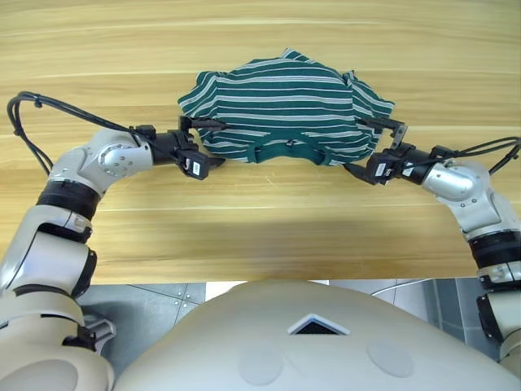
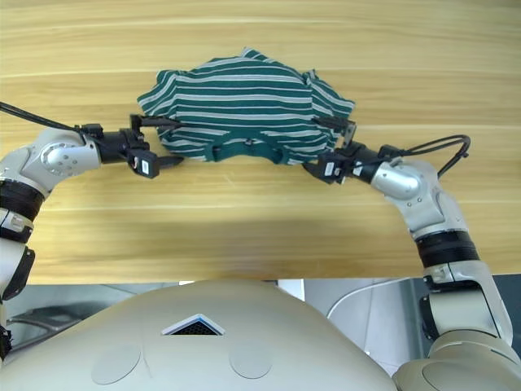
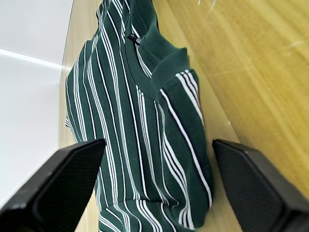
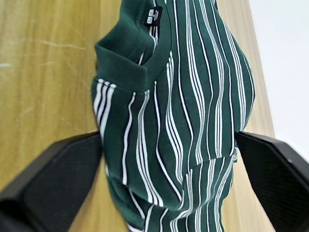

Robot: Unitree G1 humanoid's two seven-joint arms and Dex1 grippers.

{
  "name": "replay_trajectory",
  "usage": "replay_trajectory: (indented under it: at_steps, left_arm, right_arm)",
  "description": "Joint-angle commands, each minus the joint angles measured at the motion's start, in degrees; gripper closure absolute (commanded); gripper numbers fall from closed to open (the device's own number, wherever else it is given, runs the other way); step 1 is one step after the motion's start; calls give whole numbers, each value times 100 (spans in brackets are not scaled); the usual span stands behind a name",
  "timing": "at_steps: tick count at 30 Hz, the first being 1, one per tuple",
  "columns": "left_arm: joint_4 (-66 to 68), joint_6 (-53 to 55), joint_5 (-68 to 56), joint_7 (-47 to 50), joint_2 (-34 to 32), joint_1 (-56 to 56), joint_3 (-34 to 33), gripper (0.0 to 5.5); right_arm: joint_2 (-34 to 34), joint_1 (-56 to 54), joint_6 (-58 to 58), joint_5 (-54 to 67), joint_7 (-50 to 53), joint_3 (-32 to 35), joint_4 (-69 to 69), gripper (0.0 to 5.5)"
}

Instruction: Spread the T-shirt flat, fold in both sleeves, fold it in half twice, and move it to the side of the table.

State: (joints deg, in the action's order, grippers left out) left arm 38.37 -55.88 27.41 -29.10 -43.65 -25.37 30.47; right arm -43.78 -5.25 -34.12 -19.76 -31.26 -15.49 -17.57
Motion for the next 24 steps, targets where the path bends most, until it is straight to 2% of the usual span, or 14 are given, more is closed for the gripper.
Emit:
replay_trajectory:
  at_steps: [1,7,9,22,24]
  left_arm:
    - [141,98,368,-155,37,132,172,164]
    - [152,77,332,-214,118,139,223,273]
    - [178,74,327,-226,146,129,231,325]
    - [734,57,643,9,364,-145,310,538]
    - [825,62,739,88,380,-184,325,550]
  right_arm:
    - [-104,224,350,-440,-189,-261,-201,60]
    - [-166,271,370,-401,-235,-328,-184,176]
    - [-178,267,376,-393,-245,-346,-189,233]
    - [-142,179,403,-398,-229,-515,-271,479]
    - [-125,172,399,-399,-226,-526,-294,515]
